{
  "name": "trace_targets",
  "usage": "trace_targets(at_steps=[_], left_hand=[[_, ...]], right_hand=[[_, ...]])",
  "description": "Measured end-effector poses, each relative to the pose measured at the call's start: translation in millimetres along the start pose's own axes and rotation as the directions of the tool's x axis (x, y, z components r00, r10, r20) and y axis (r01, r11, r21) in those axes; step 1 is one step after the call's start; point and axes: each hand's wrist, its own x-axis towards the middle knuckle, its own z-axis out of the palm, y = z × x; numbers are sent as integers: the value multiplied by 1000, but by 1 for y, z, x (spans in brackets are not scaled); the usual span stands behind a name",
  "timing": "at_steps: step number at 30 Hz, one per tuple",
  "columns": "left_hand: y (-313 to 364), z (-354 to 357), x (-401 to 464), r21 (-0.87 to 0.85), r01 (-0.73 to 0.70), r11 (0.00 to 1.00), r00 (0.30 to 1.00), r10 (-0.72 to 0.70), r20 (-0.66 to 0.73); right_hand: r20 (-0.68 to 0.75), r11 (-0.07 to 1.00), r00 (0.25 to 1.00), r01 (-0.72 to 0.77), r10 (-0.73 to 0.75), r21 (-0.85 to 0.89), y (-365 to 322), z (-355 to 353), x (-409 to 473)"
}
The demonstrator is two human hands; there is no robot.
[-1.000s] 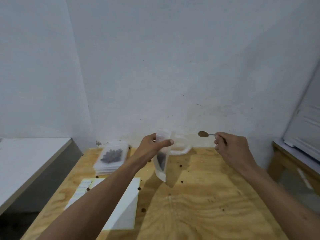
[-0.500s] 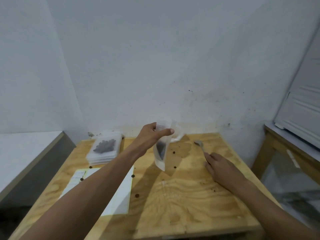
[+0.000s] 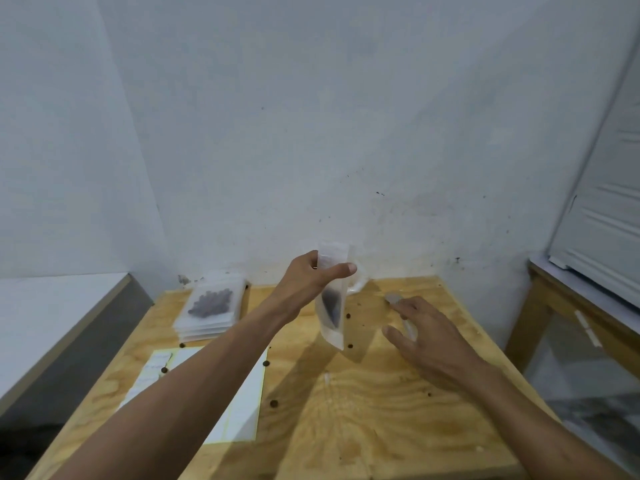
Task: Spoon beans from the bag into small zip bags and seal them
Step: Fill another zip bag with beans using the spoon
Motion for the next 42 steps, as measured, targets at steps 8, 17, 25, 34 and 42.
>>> trace_targets(at_steps=[8, 17, 25, 34, 42], left_hand=[[9, -7, 0, -94, -54, 994, 991, 42, -126], [-1, -60, 0, -151, -160, 975, 953, 113, -283], [-9, -78, 0, -108, -183, 977, 935, 139, -328], [-14, -94, 12, -107, -178, 978, 934, 133, -332], [-14, -104, 17, -115, -160, 980, 928, 110, -355]], right_hand=[[64, 768, 991, -132, 118, 627, -80, 4, 47], [164, 502, 984, -178, 72, 846, -100, -2, 87], [100, 659, 993, -116, 62, 744, -131, -15, 126], [184, 762, 981, -75, -58, 643, -150, -7, 154], [209, 730, 977, -119, -33, 673, -159, 3, 167]])
